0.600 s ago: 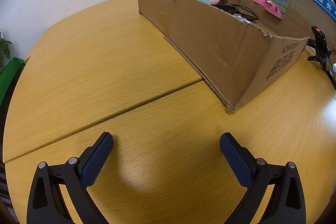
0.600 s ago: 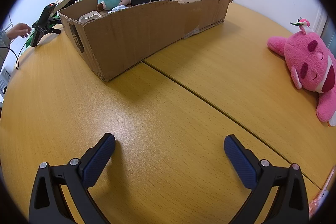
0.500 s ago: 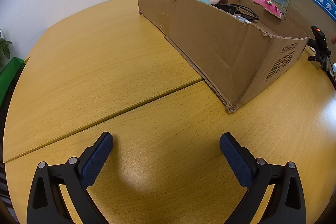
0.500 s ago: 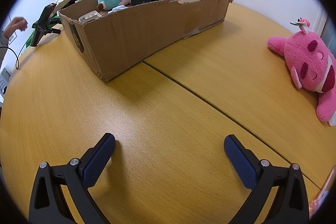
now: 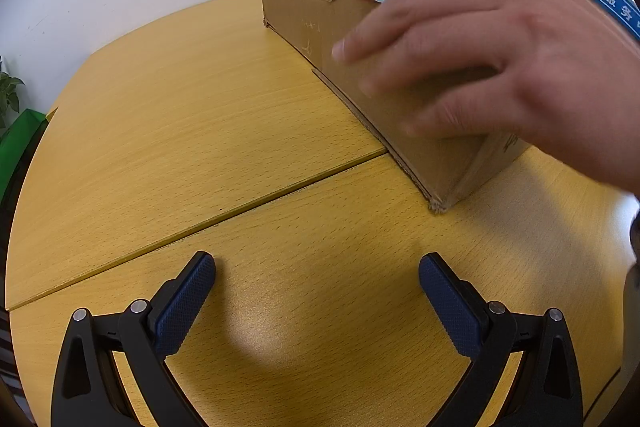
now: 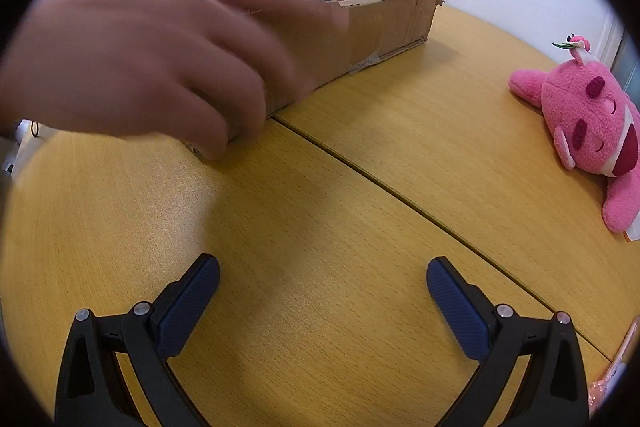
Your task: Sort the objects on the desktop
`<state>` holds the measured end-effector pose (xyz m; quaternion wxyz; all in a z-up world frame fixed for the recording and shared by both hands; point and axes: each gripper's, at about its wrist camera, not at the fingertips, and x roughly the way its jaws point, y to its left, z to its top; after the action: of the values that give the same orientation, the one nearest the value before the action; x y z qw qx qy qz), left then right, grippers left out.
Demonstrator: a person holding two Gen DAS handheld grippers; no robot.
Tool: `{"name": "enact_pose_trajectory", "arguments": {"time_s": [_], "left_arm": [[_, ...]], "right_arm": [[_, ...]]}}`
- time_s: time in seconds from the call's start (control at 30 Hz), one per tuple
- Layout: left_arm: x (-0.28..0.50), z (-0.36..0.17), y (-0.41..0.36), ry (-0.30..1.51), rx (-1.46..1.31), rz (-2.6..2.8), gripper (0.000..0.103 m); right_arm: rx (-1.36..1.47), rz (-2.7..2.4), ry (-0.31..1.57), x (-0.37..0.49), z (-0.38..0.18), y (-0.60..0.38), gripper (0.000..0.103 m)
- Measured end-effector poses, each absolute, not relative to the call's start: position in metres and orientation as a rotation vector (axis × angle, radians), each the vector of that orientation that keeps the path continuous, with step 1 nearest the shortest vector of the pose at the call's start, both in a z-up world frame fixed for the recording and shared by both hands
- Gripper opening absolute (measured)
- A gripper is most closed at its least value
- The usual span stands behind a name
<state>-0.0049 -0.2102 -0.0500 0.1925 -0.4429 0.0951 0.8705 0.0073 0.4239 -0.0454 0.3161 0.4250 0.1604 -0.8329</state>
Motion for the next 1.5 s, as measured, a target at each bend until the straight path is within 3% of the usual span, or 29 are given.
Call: {"name": "enact_pose_trajectory", "arguments": {"time_s": [1.5], "left_arm": [[-0.011, -0.045, -0.206, 0.264, -1.245, 2.452, 0.103]], "right_arm": [[1.12, -2.192, 0.423, 0.004, -0.05, 0.434, 0.103]]}}
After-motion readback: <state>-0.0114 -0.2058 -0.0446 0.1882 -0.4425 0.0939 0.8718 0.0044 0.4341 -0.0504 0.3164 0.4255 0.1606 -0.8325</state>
